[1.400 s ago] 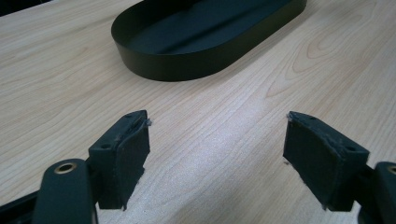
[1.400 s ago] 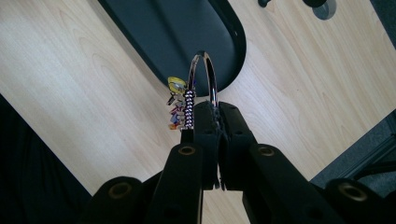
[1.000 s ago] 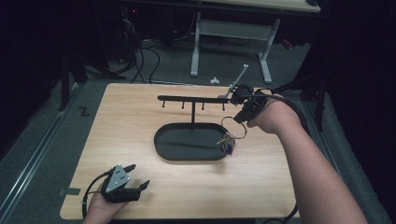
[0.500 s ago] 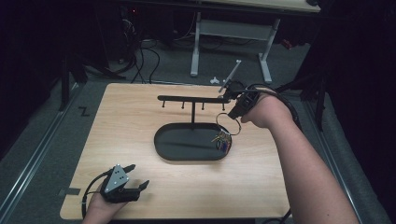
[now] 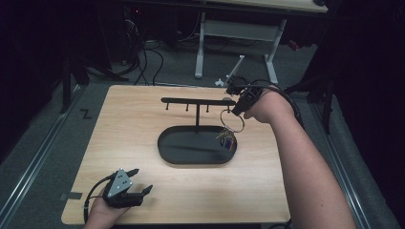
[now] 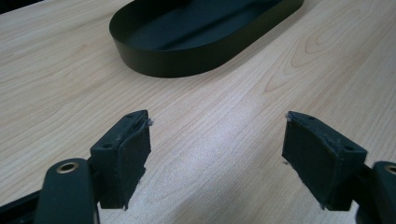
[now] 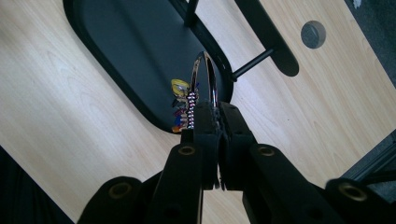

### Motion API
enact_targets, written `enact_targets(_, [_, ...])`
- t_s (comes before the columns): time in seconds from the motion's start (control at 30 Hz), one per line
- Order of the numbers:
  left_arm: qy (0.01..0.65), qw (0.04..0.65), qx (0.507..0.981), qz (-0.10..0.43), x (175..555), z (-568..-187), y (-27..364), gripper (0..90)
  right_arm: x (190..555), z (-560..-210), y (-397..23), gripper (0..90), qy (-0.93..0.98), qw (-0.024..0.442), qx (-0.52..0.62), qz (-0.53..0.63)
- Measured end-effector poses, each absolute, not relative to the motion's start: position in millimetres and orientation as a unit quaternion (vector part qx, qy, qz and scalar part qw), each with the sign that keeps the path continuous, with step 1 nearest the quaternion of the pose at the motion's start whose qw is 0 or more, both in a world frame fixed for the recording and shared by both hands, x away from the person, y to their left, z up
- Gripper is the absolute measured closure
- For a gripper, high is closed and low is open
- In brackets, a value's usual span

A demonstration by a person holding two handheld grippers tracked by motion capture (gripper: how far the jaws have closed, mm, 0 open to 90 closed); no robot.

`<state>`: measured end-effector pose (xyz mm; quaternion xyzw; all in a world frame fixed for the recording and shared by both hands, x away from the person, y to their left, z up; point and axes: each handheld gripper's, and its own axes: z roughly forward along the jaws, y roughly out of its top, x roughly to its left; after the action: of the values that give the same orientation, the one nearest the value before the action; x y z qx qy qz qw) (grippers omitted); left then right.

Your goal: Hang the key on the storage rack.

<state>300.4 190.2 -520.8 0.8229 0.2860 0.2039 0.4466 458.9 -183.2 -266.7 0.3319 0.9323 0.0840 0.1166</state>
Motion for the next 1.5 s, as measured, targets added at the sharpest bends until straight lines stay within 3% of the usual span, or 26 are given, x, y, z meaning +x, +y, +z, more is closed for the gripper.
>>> enact_targets(1.13, [0.282,0.435,0.83,0.205,300,-523,190,24.2,501,-299,-186,86.7,0.92,0.113,0.368,0.078])
enact_targets(1.33, [0.281,0.435,0.83,0.205,300,-523,189,24.2,496,-291,-186,84.7,0.916,0.122,0.369,0.099])
enact_targets(1.5, [0.278,0.434,0.832,0.205,300,-523,187,24.2,488,-289,-189,77.0,0.911,0.139,0.372,0.108])
